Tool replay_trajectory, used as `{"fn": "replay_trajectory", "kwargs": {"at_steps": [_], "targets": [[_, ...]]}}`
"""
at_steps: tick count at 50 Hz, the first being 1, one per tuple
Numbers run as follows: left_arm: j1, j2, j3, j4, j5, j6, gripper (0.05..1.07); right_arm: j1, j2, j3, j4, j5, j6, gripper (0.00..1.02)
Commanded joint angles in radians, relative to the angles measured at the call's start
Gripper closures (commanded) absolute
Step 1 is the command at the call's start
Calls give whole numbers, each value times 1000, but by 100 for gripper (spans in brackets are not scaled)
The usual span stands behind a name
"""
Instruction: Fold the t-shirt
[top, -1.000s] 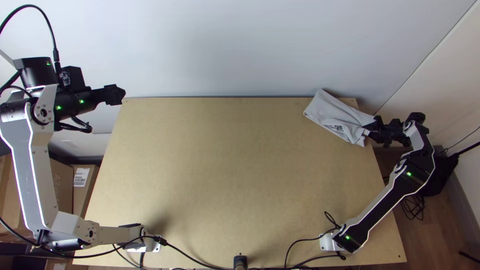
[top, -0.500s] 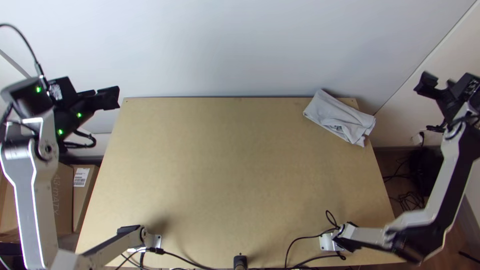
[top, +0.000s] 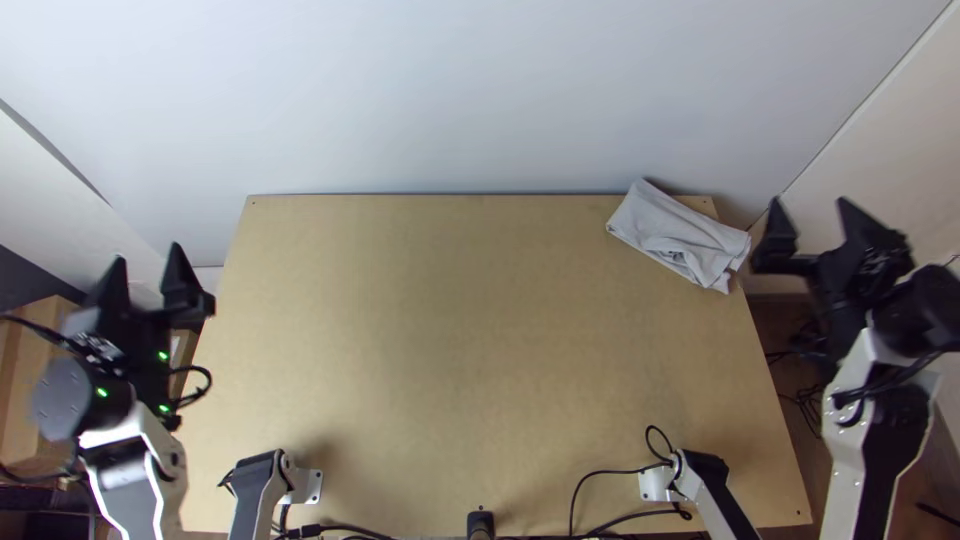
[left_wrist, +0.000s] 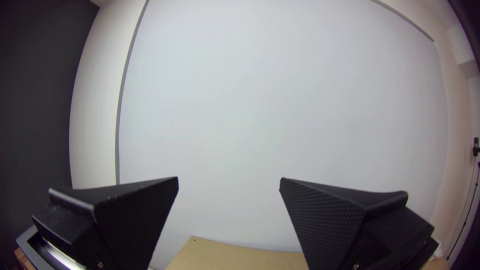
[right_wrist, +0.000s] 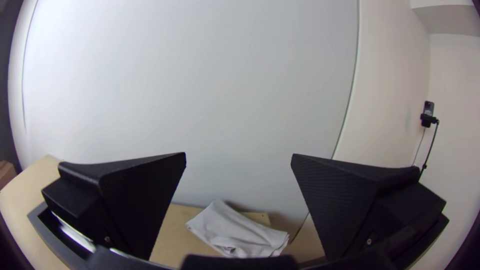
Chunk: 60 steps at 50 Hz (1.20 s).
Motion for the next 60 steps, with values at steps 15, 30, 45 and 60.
{"fn": "replay_trajectory", "kwargs": {"at_steps": [15, 30, 45, 60], "targets": [[18, -393, -553, 236, -1, 14, 10, 62, -720, -706, 684, 15, 45, 3], [21, -473, -798, 371, -3, 39, 10, 66, -809, -1103, 832, 13, 117, 3], [9, -473, -881, 259, -1, 36, 10, 100, -808, -1249, 456, 15, 252, 3], [43, -470, -873, 160, -9, 89, 10, 54, -802, -1243, 405, 84, 224, 3]]}}
